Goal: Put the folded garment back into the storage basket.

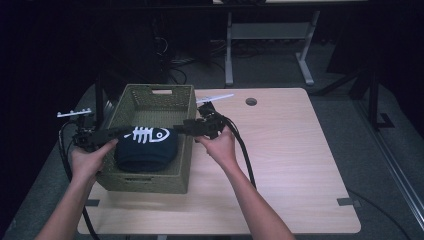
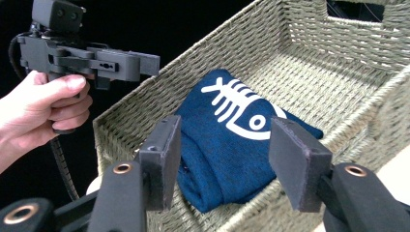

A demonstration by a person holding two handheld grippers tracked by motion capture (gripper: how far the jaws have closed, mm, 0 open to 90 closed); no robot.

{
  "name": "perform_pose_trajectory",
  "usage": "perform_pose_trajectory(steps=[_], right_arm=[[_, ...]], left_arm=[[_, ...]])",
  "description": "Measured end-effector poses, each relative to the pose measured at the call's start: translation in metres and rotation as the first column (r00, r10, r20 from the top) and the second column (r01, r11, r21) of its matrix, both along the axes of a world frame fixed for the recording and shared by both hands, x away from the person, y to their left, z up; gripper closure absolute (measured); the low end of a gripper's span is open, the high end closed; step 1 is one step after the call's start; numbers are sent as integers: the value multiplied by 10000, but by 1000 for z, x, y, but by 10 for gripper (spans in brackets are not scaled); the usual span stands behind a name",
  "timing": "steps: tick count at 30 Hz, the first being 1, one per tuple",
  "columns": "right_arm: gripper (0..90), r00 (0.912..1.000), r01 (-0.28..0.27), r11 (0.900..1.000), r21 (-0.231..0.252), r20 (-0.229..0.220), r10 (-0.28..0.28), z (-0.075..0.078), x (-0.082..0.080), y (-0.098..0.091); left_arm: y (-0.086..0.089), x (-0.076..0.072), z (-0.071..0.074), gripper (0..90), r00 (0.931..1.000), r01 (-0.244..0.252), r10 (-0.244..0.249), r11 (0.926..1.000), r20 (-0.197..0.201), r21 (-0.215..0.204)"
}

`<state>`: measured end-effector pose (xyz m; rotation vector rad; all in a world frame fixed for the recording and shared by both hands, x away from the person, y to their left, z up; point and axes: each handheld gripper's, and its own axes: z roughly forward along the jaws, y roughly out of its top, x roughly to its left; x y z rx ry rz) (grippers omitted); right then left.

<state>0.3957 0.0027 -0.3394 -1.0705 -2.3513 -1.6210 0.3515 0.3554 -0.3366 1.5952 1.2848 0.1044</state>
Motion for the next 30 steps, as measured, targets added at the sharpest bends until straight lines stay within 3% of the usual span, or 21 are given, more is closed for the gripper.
perform_pose_trajectory(steps=[6, 14, 20, 30], right_arm=[[421, 10000, 48, 9992, 391, -79, -45, 1, -3, -19], [380, 9998, 66, 9988, 486, -180, -57, -4, -3, -44], [365, 9997, 80, 9964, 840, -223, -62, -6, -6, -58], [342, 9996, 230, 9947, 999, -194, -211, -7, -10, -82]], left_arm=[[-13, 1, 2, 379, 9995, 255, -255, 9997, 204, 26], [-27, 1, 6, 320, 9992, 272, -264, 9993, 303, -248], [-40, 2, 6, 279, 9990, 336, -328, 9992, 311, -230], [-61, 2, 9, 272, 9975, 614, -610, 9981, 364, -96]])
